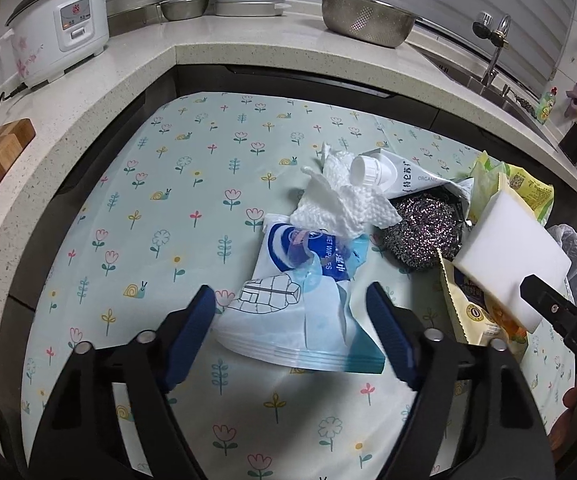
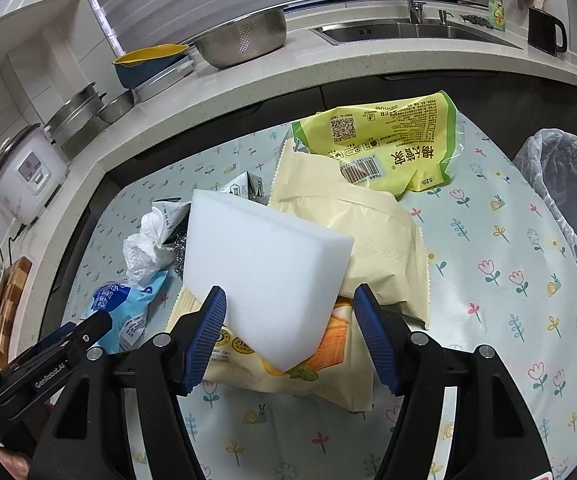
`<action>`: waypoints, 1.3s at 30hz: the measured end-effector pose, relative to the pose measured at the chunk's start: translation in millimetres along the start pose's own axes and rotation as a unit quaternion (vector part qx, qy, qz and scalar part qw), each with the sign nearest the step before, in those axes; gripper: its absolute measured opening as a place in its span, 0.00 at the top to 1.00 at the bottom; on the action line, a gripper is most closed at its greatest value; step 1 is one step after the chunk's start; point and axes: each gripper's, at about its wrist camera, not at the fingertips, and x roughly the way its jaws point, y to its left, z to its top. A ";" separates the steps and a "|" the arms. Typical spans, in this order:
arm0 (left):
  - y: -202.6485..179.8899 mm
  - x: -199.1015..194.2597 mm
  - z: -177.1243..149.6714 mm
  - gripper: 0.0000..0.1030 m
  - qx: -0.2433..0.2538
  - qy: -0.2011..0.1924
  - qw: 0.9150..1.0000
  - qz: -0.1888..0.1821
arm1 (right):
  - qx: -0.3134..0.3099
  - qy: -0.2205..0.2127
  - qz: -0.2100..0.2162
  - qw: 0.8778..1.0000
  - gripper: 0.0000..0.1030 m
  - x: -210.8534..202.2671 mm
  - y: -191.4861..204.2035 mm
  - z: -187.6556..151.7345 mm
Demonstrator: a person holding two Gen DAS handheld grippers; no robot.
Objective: Collect trash
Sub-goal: 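Carry the sponge block and blue-white wrapper toward the bin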
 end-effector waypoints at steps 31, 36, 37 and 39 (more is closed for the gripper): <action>-97.4 -111.1 -2.5 0.45 0.061 -0.095 0.992 -0.061 | 0.013 -0.114 -0.007 0.993 0.60 -128.5 -51.6 3.7; -133.8 -125.1 -10.0 0.45 0.091 -0.104 0.987 -0.078 | 0.035 -0.129 -0.022 0.991 0.60 -151.9 -84.0 -2.9; -141.9 -127.7 -11.7 0.45 0.096 -0.105 0.986 -0.083 | 0.039 -0.132 -0.025 0.990 0.60 -156.0 -90.7 -4.1; -158.0 -132.9 -15.5 0.45 0.106 -0.108 0.984 -0.092 | 0.048 -0.137 -0.033 0.989 0.60 -165.5 -105.5 -6.9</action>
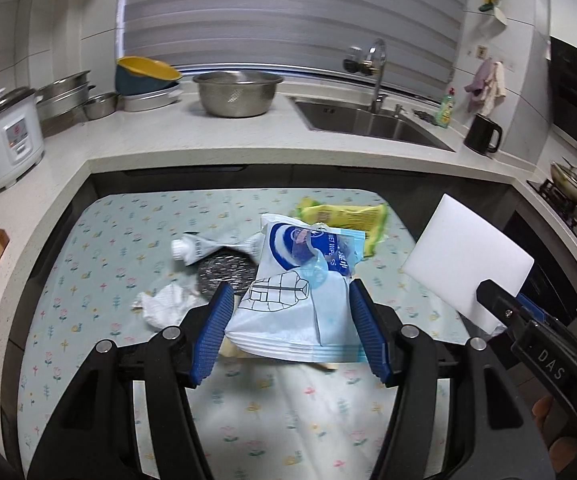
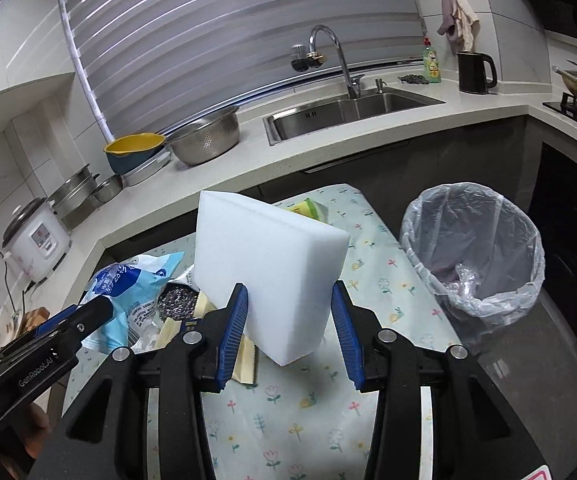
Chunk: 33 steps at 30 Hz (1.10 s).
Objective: Collect trash
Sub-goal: 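Carry the sponge block and blue-white wrapper toward the bin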
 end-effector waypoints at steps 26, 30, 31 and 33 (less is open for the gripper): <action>-198.2 30.4 -0.3 0.45 0.124 0.017 0.985 -0.117 | 0.111 -0.039 -0.096 0.988 0.60 -50.1 -171.8 -1.5; -220.4 49.3 -0.6 0.45 0.136 0.031 0.982 -0.131 | 0.127 -0.038 -0.108 0.985 0.60 -45.9 -190.8 -1.9; -225.7 53.7 -1.0 0.45 0.140 0.033 0.981 -0.134 | 0.131 -0.038 -0.112 0.984 0.60 -44.6 -196.7 -2.0; -237.2 65.6 -1.6 0.45 0.148 0.038 0.978 -0.139 | 0.139 -0.037 -0.118 0.983 0.60 -40.7 -207.3 -1.7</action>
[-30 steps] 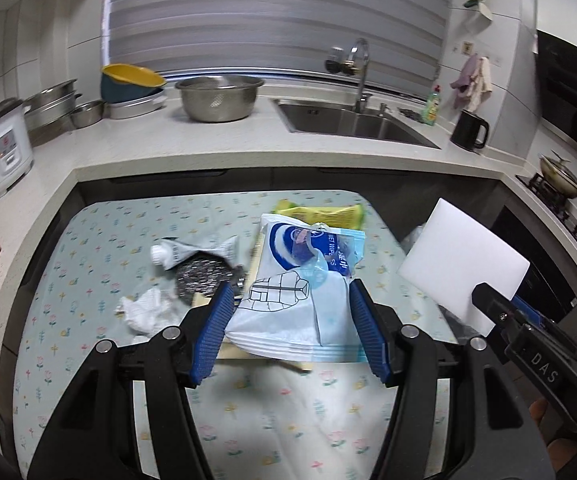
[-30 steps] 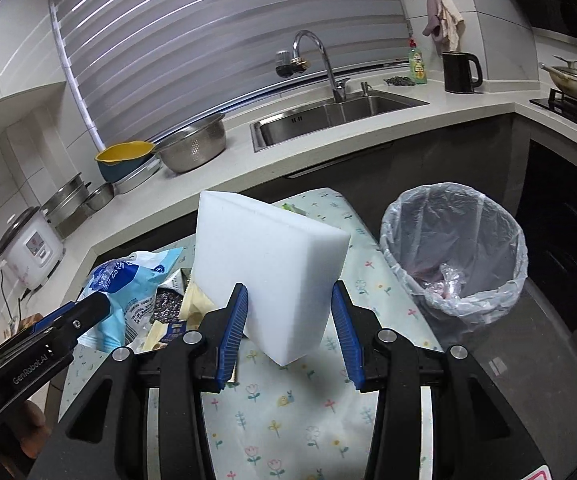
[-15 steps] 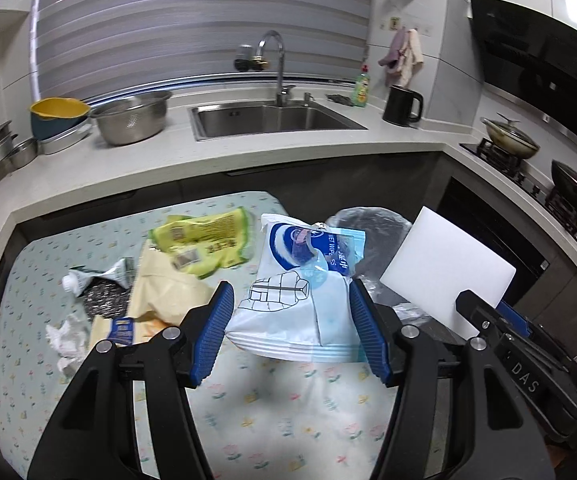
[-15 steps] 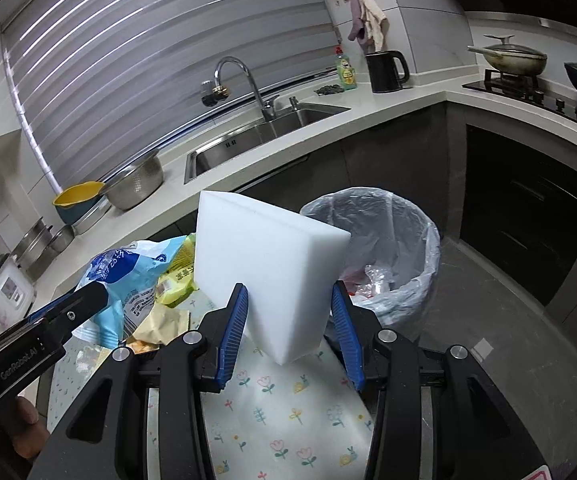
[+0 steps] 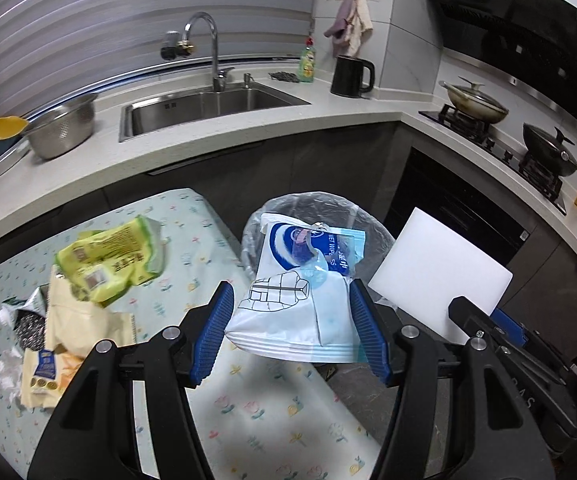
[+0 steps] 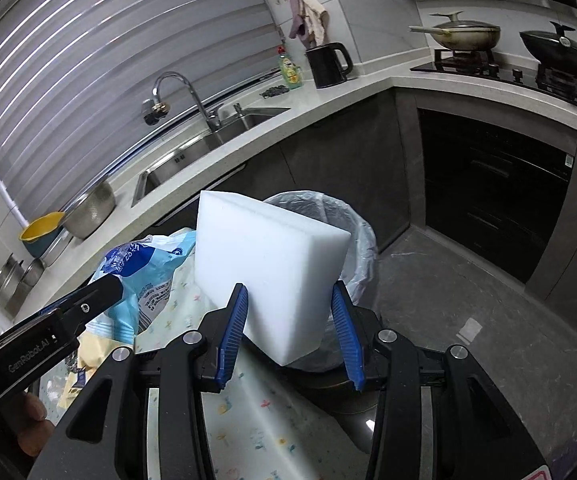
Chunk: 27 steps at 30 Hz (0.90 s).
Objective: Collect trash
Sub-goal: 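Carry the sponge block and blue-white wrapper toward the bin, then open the left gripper over the bin while the right releases the white sponge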
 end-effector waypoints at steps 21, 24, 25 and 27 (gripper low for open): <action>-7.6 91.6 22.1 0.31 0.007 0.028 0.999 -0.020 | 0.014 0.008 -0.038 0.999 0.60 70.5 -21.0 28.5; 1.3 90.7 22.8 0.27 -0.001 0.026 1.000 -0.013 | 0.007 0.010 -0.036 0.999 0.60 79.4 -13.7 33.2; 4.6 90.3 23.4 0.27 -0.004 0.026 1.000 -0.011 | 0.005 0.010 -0.034 0.999 0.60 82.5 -10.3 34.4; 14.0 88.0 23.8 0.27 -0.013 0.024 1.000 -0.006 | 0.000 0.012 -0.032 0.999 0.59 87.0 -4.8 36.0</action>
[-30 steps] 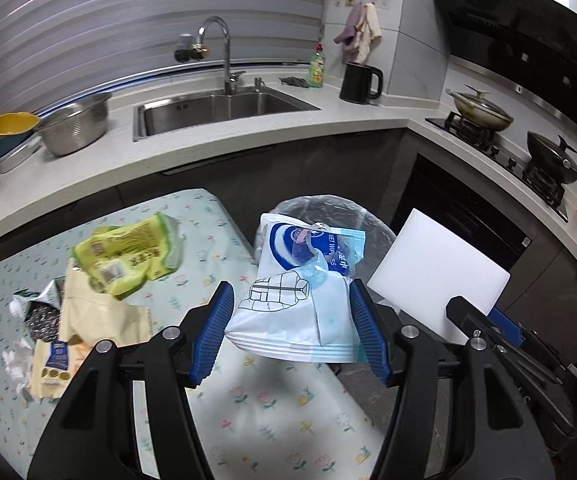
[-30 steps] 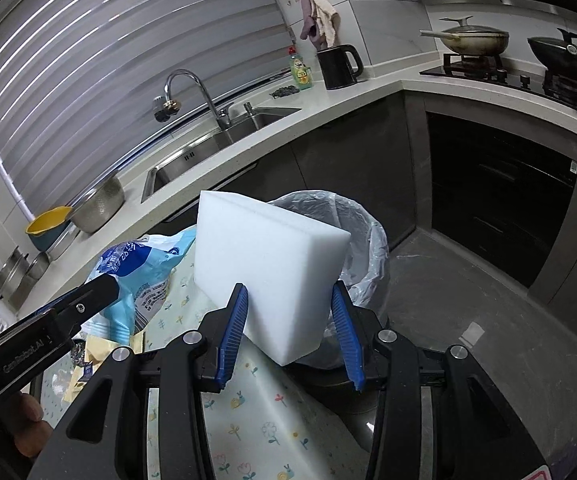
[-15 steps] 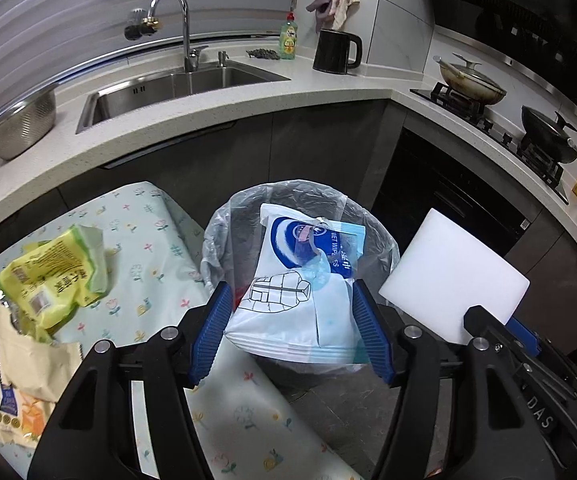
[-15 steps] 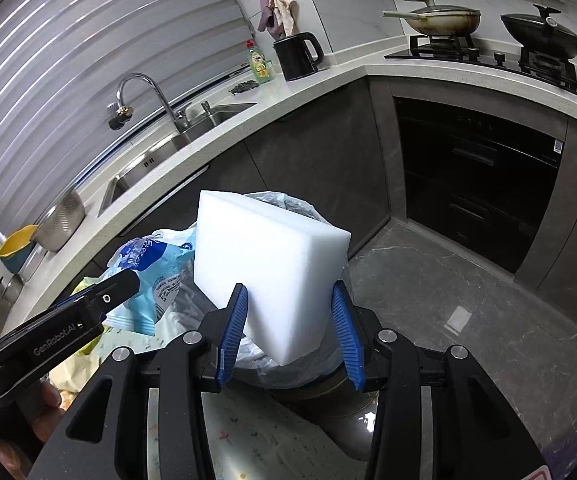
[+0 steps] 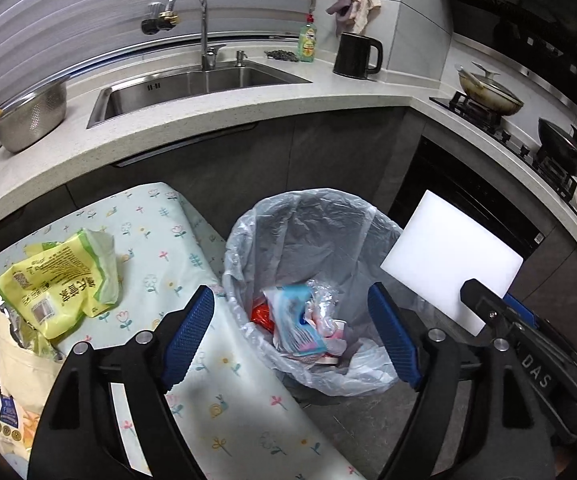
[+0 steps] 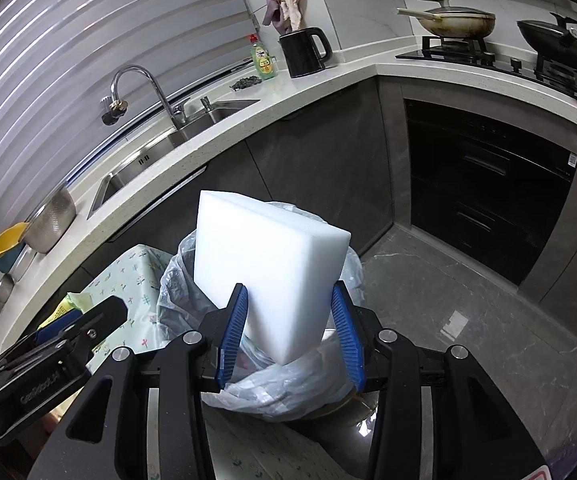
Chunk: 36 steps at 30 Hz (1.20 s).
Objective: Collect trash
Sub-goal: 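Open the left gripper over the bin while the right releases the white sponge, then move both grippers back from the bin to the trash on the mat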
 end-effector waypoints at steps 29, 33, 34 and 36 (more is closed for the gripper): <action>83.6 -80.1 -18.5 0.21 -0.074 -0.038 0.995 0.057 | -0.075 0.000 0.053 0.996 0.42 -40.9 101.0 -23.7; 98.9 -95.1 -24.6 0.21 -0.086 -0.044 0.993 0.066 | -0.089 0.004 0.066 0.994 0.42 -49.3 119.6 -32.1; 103.3 -98.6 -26.1 0.21 -0.090 -0.045 0.993 0.069 | -0.093 0.004 0.069 0.993 0.42 -51.5 125.3 -34.2; 112.7 -106.0 -29.6 0.21 -0.097 -0.047 0.991 0.074 | -0.101 0.006 0.075 0.992 0.42 -55.0 135.0 -38.4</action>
